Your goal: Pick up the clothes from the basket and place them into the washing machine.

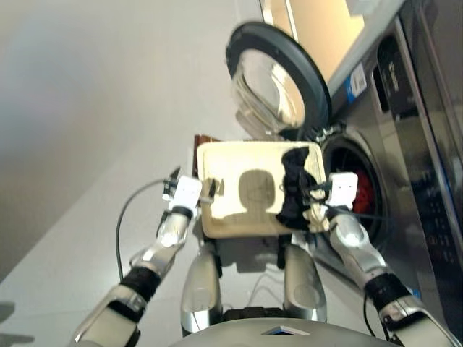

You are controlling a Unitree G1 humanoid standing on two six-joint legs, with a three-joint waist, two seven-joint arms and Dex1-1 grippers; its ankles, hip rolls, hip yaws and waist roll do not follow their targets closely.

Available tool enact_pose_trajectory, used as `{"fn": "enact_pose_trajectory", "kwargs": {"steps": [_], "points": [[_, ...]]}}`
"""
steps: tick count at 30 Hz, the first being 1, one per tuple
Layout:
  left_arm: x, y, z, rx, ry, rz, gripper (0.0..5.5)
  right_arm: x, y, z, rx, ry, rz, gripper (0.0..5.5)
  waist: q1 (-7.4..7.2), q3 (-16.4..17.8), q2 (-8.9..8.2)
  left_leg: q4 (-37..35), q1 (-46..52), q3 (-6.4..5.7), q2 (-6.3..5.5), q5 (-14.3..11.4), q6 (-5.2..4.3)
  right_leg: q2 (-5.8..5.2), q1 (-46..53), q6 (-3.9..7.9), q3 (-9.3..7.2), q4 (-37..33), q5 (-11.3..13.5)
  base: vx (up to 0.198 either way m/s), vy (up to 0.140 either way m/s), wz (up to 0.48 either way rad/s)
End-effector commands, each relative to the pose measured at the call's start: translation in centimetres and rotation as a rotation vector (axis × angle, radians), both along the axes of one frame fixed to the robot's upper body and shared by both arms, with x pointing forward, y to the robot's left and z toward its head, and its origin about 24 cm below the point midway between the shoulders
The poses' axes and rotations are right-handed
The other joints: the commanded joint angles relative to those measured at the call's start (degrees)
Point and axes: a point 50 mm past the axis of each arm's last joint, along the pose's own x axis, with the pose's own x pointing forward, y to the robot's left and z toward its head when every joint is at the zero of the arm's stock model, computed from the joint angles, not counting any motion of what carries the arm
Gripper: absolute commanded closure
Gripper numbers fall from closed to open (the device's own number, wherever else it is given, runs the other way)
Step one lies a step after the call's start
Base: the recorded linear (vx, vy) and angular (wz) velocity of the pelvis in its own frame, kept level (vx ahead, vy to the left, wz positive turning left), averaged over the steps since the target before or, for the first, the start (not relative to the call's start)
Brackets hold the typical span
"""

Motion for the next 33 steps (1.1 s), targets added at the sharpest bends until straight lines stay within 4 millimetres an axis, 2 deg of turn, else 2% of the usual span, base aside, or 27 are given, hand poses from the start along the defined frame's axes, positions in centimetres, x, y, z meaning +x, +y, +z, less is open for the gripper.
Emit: {"fn": "enact_pose_trajectory", "kwargs": {"steps": [1, 6, 9, 11, 13, 16, 17, 20, 22, 24, 25, 27, 28, 33], "points": [[0.1, 0.2, 0.9, -0.071, -0.057, -0.011, 0.00, -0.4, 0.4, -0.3, 0.015, 0.008, 0.035, 0.00, 0.97, -5.63, -1.24, 0.01, 2.33, 0.88, -0.20, -2.02, -0.60, -1.41, 0.93, 3.69, 1.65, -6.38, 6.08, 0.103, 0.011, 0.094], [-0.6, -0.1, 1.2, -0.118, -0.075, -0.006, 0.00, -1.0, 0.6, -1.1, 0.019, 0.046, 0.029, 0.00, 0.86, -8.04, -1.33, -0.96, 3.97, 1.33, -0.33, -2.58, -0.55, -1.55, 3.12, 3.84, 1.67, -8.53, 6.38, 0.063, -0.002, -0.008], [-0.4, -0.5, 1.7, -0.135, -0.102, -0.012, 0.00, -1.1, 0.8, -1.5, 0.174, 0.073, -0.018, 0.00, 0.69, -7.83, -1.21, -0.83, 4.03, 1.38, -0.32, -2.75, -0.49, -1.54, 2.70, 3.81, 1.98, -8.17, 6.41, 0.000, 0.000, 0.000], [-0.2, -0.7, 2.1, -0.140, -0.121, -0.027, 0.00, -0.9, 1.0, -1.5, 0.191, 0.076, -0.011, 0.00, 0.63, -7.62, -1.14, -0.49, 3.87, 1.58, -0.28, -2.96, -0.46, -1.42, 2.41, 3.80, 2.40, -8.03, 6.43, 0.000, 0.000, 0.000], [0.3, -0.6, 3.4, -0.163, -0.180, -0.017, 0.00, -0.4, 1.2, -0.8, 0.187, 0.051, -0.003, 0.00, 0.64, -6.98, -1.05, 0.43, 3.14, 1.45, -0.15, -3.24, -0.41, -1.31, 1.47, 3.70, 2.80, -7.36, 6.31, 0.000, 0.000, 0.000], [1.5, -0.8, 6.2, -0.218, -0.303, -0.023, 0.00, 0.9, 1.5, 0.6, 0.171, -0.002, 0.001, 0.00, 0.67, -4.45, -0.75, 3.92, 0.50, 1.00, 0.10, -4.00, -0.37, -0.99, -1.74, 3.25, 4.06, -4.10, 5.82, -0.118, -0.022, -0.076], [2.0, -1.0, 7.7, -0.213, -0.363, -0.050, 0.00, 1.4, 1.6, 1.3, 0.169, -0.031, 0.001, 0.00, 0.62, -3.12, -0.69, 5.91, -0.95, 0.82, 0.08, -4.37, -0.51, -0.80, -3.07, 2.95, 4.68, -2.54, 5.47, -0.143, -0.034, -0.118], [2.9, -1.9, 10.7, -0.236, -0.483, -0.113, 0.00, 2.6, 1.9, 2.2, 0.179, -0.058, -0.011, 0.00, 0.69, -0.36, -0.27, 11.73, -4.91, 0.40, 0.07, -6.05, -0.65, -0.40, -6.27, 2.31, 5.83, 1.56, 4.36, -0.104, -0.025, -0.047], [3.0, -2.1, 11.3, -0.253, -0.506, -0.118, 0.00, 2.8, 2.0, 2.3, 0.171, -0.060, -0.011, 0.00, 0.76, 0.18, -0.04, 12.65, -5.51, 0.23, 0.10, -6.47, -0.75, -0.22, -7.01, 2.14, 6.02, 2.60, 3.88, -0.030, -0.009, -0.030], [3.6, -3.3, 14.7, -0.312, -0.642, -0.158, 0.00, 3.8, 2.2, 3.0, 0.153, -0.085, -0.037, 0.00, 1.02, 2.47, 0.37, 16.20, -8.74, -0.67, 0.28, -7.32, -0.90, 0.14, -10.48, 1.55, 7.18, 6.80, 2.74, -0.078, -0.035, -0.030], [3.7, -3.3, 14.7, -0.312, -0.642, -0.158, 0.00, 3.9, 2.2, 3.1, 0.153, -0.086, -0.037, 0.00, 1.03, 2.39, 0.36, 16.41, -9.00, -0.68, 0.29, -7.41, -0.90, 0.14, -10.73, 1.54, 7.21, 6.98, 2.67, -0.064, -0.040, 0.042], [3.7, -3.9, 17.0, -0.356, -0.733, -0.175, 0.00, 4.5, 2.4, 3.6, 0.139, -0.106, -0.056, 0.00, 1.24, 3.60, 0.48, 18.35, -11.45, -1.38, 0.15, -7.84, -0.80, 0.53, -13.90, 1.25, 7.82, 9.59, 2.08, -0.095, -0.063, 0.078], [3.9, -5.1, 19.0, -0.412, -0.805, -0.194, 0.00, 5.3, 2.6, 4.2, 0.101, -0.122, -0.084, 0.00, 1.45, 4.96, 0.48, 19.65, -13.35, -2.05, -0.12, -8.06, -0.56, 0.71, -15.48, 0.90, 8.19, 11.07, 1.70, -0.122, -0.090, 0.059], [3.8, -7.4, 23.4, -0.516, -0.957, -0.238, 0.00, 7.2, 2.8, 6.5, 0.066, -0.189, -0.117, 0.00, 1.34, 9.23, 1.09, 25.02, -18.59, -2.46, -0.70, -9.70, -0.21, 0.00, -20.66, 0.35, 8.97, 16.59, 0.44, -0.117, -0.046, 0.096]]}}
